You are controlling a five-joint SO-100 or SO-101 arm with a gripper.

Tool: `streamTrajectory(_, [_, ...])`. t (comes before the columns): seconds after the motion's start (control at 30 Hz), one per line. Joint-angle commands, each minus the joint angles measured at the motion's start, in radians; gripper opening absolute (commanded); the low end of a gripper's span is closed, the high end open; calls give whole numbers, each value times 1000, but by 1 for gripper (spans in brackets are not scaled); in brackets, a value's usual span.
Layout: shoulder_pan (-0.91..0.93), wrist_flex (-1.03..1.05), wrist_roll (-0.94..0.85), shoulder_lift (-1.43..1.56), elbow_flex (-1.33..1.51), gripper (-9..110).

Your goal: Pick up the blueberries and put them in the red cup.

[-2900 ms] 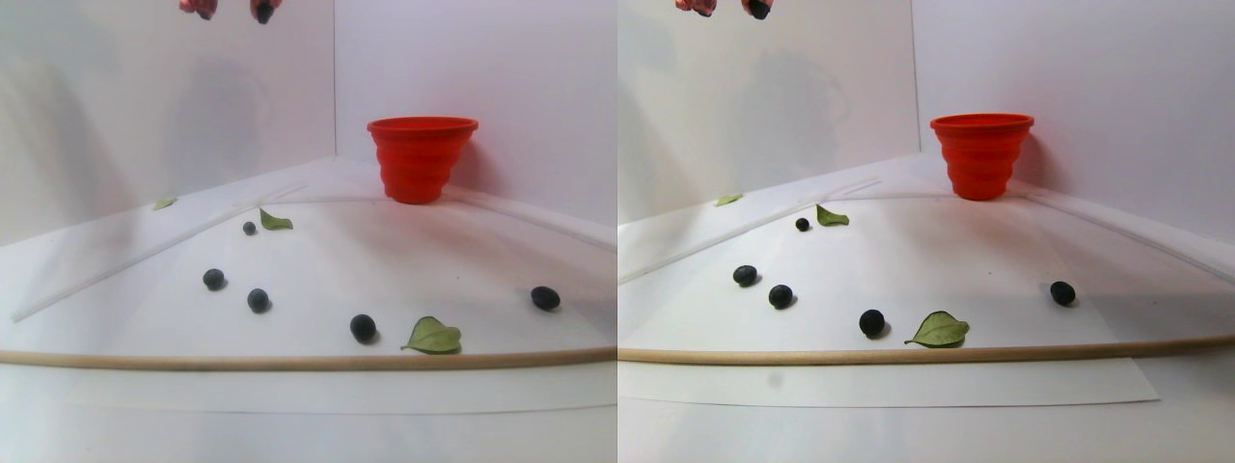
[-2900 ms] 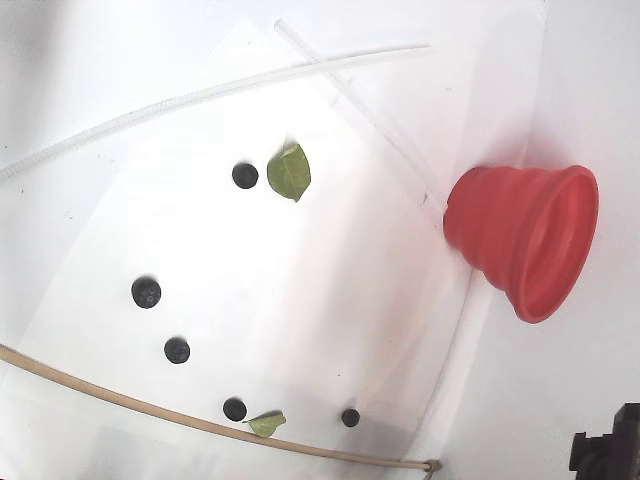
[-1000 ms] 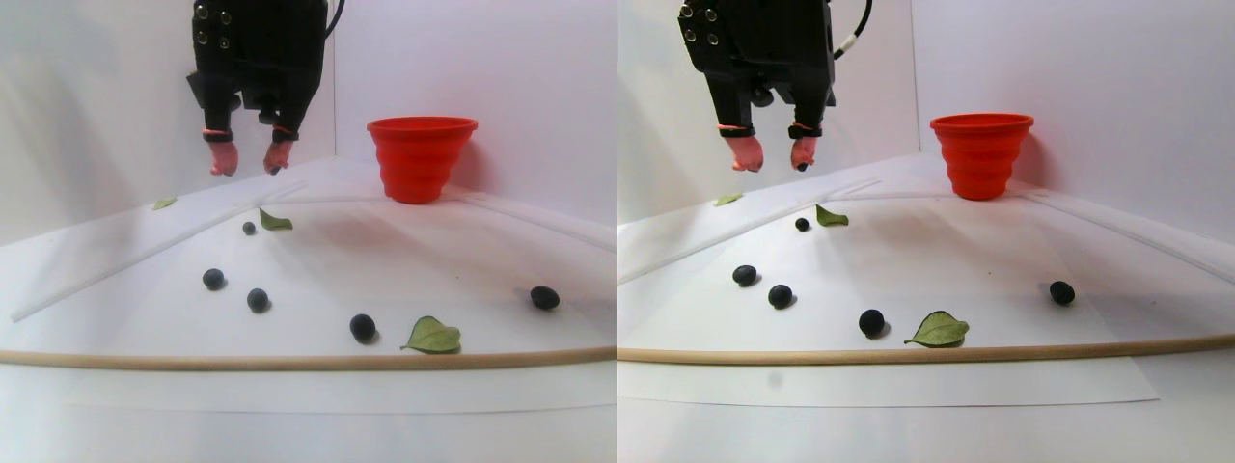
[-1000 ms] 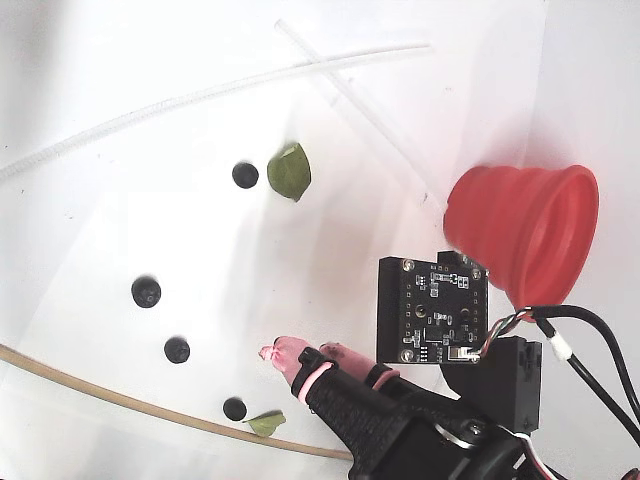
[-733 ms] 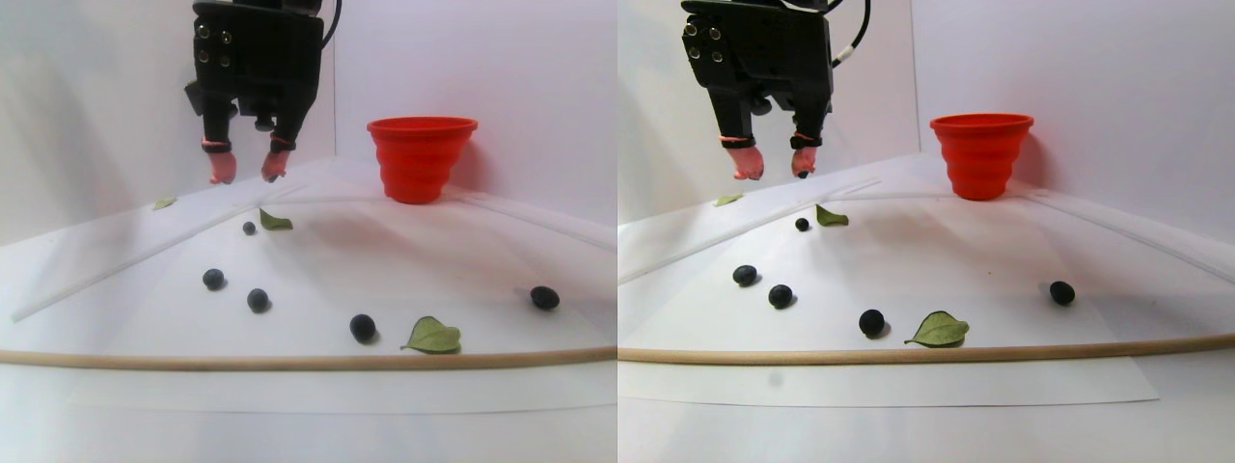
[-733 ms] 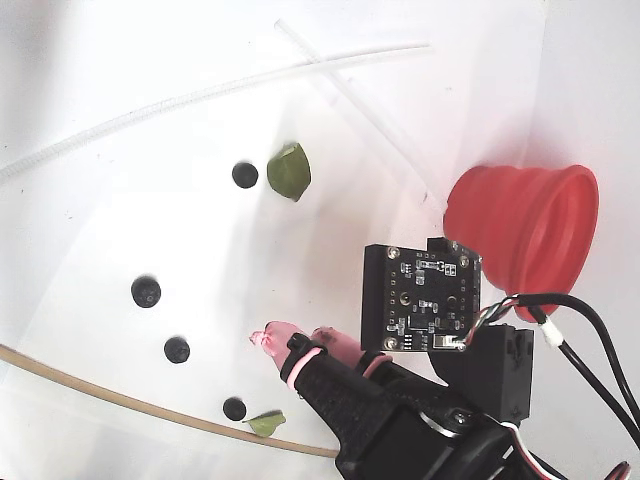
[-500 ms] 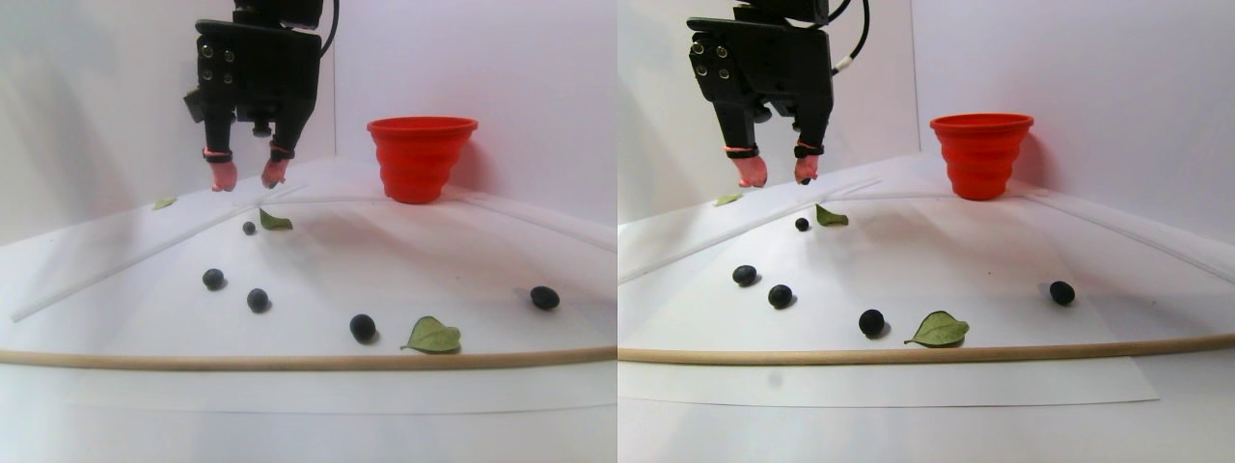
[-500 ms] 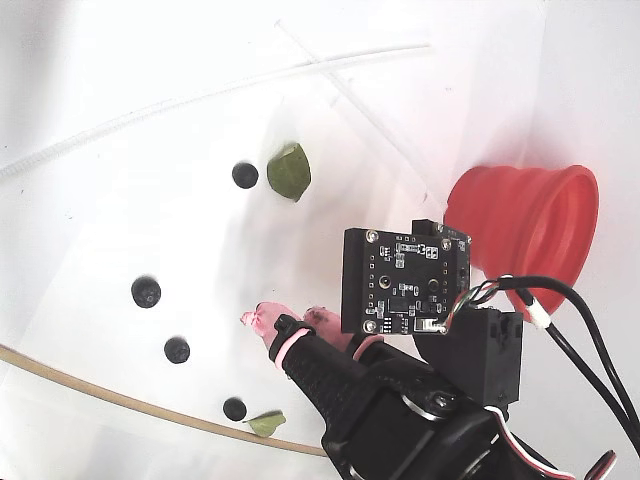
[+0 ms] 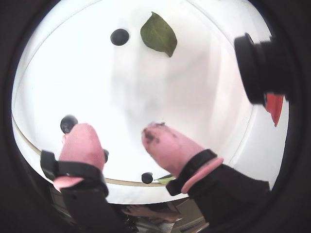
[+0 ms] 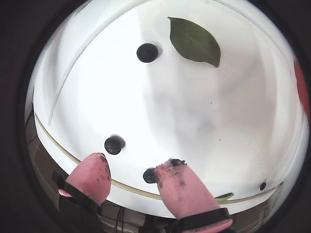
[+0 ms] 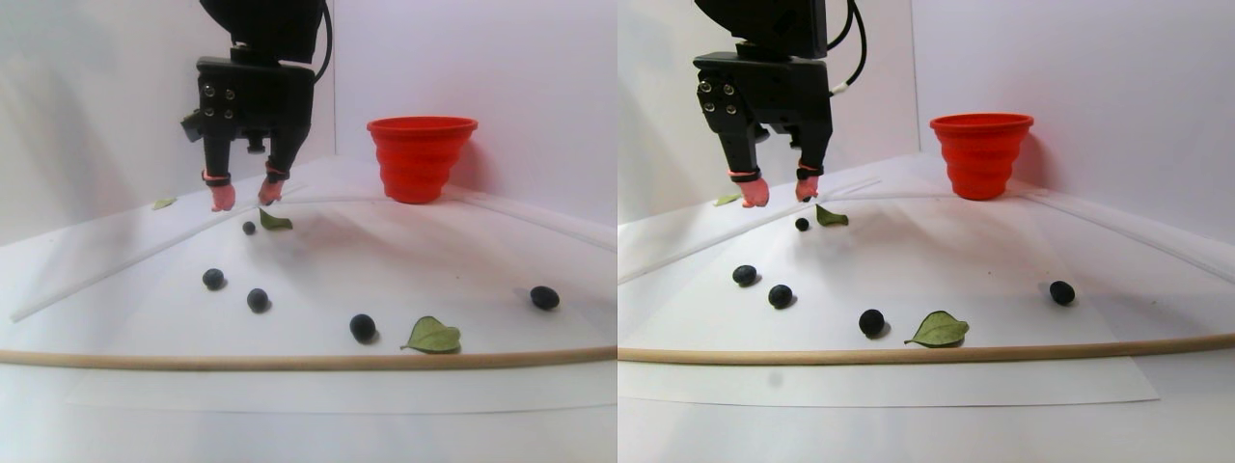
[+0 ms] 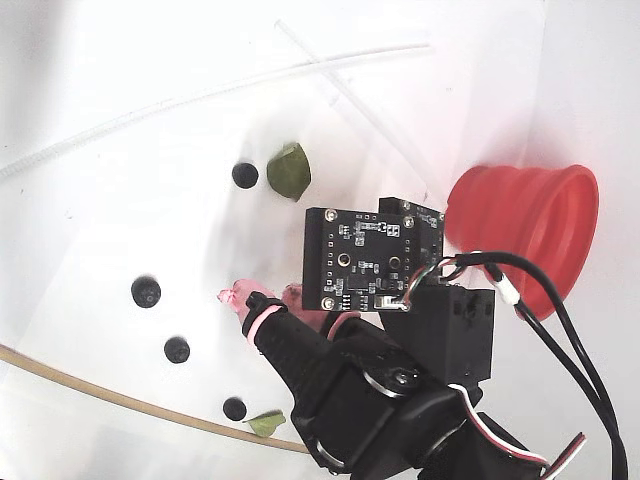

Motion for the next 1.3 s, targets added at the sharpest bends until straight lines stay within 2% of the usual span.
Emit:
streamTrajectory(0.0, [-17, -34, -9, 3, -48, 18])
streamTrajectory(1.27, [-21, -322, -63, -325, -224, 18])
